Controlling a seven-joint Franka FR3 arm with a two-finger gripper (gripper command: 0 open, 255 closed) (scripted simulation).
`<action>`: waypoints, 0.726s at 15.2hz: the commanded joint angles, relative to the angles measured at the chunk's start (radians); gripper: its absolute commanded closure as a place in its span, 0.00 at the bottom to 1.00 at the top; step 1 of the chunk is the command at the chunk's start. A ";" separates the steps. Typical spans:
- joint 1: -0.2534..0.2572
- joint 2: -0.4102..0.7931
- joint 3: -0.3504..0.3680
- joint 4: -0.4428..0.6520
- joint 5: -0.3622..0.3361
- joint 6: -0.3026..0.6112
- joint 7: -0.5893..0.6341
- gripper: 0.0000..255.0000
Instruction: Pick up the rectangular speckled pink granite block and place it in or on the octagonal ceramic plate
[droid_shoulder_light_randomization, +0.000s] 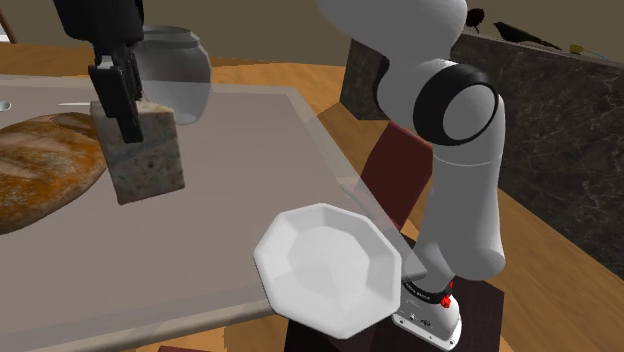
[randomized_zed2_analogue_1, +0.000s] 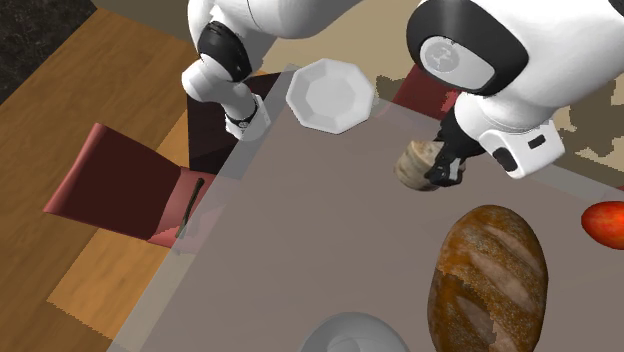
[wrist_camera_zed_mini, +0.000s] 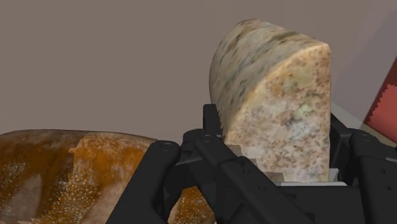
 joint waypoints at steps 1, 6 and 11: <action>0.017 0.035 -0.001 0.090 -0.014 -0.055 0.002 1.00; 0.021 0.030 0.012 0.135 -0.019 -0.106 0.012 1.00; -0.089 -0.279 0.046 -0.282 0.095 0.015 0.006 1.00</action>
